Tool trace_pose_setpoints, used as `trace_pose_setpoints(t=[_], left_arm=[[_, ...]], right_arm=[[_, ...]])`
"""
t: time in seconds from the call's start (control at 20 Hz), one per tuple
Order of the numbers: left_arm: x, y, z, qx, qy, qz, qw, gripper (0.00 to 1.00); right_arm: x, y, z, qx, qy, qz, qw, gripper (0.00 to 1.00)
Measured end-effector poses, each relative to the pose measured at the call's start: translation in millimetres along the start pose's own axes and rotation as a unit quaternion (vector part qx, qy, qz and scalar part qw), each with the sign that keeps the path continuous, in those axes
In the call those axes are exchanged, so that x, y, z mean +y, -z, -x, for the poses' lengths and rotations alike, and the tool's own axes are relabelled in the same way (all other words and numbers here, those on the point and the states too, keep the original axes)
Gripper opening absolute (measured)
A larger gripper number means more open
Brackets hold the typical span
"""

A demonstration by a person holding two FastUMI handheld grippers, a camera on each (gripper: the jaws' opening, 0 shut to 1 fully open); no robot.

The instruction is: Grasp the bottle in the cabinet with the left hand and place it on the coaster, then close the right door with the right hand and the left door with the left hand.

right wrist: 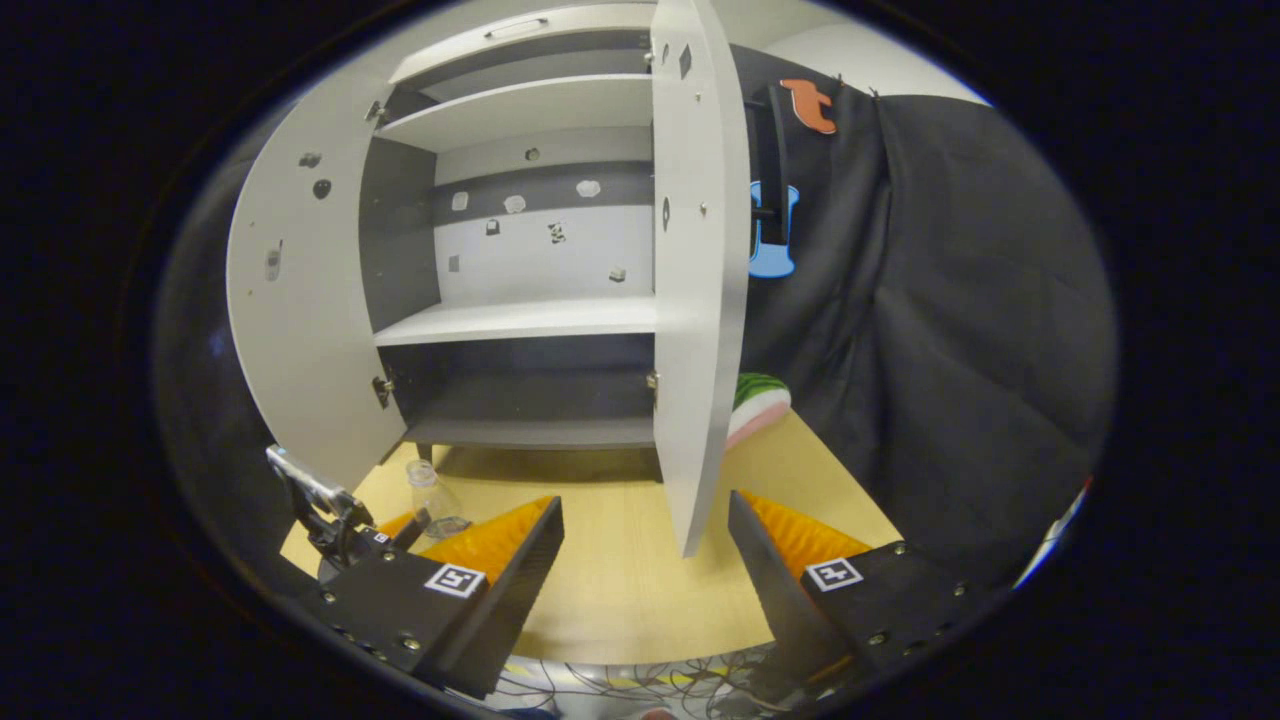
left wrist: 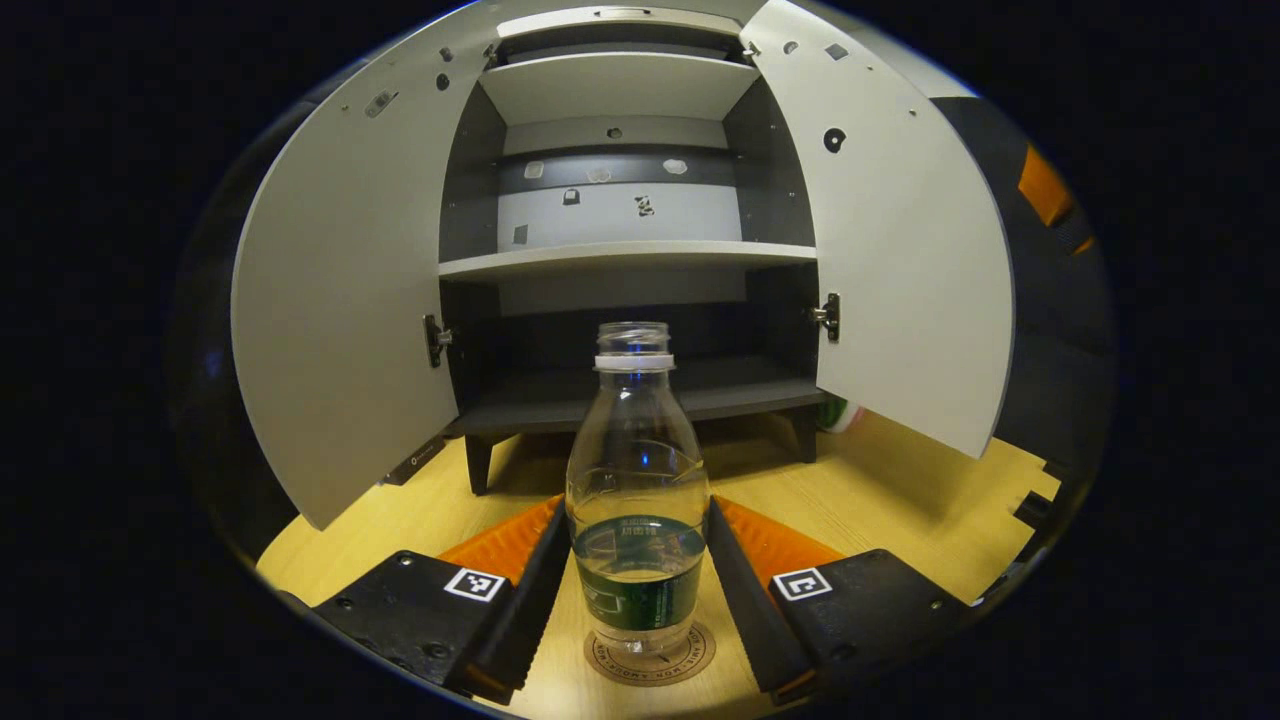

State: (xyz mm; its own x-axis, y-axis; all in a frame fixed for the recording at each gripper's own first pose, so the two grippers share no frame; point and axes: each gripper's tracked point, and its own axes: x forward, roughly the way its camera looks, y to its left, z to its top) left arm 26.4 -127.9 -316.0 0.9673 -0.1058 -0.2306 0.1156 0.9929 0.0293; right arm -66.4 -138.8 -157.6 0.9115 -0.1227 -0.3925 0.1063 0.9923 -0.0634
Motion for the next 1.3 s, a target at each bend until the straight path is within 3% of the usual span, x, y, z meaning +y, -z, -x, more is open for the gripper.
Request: trace_pose_setpoints(t=[0.65, 1.3], left_arm=[[2.2, 24.3, 17.2, 0.031, -0.016, -0.006, 0.999, 0.84], [5.0, -25.2, 41.6, -0.004, -0.016, -0.022, 1.0, 0.87]], right_arm=[[3.4, 4.6, -3.1, 0.009, -0.009, 0.0, 1.0, 0.98], [3.3, -9.2, 8.9, -0.015, -0.02, -0.022, 0.999, 0.98]])
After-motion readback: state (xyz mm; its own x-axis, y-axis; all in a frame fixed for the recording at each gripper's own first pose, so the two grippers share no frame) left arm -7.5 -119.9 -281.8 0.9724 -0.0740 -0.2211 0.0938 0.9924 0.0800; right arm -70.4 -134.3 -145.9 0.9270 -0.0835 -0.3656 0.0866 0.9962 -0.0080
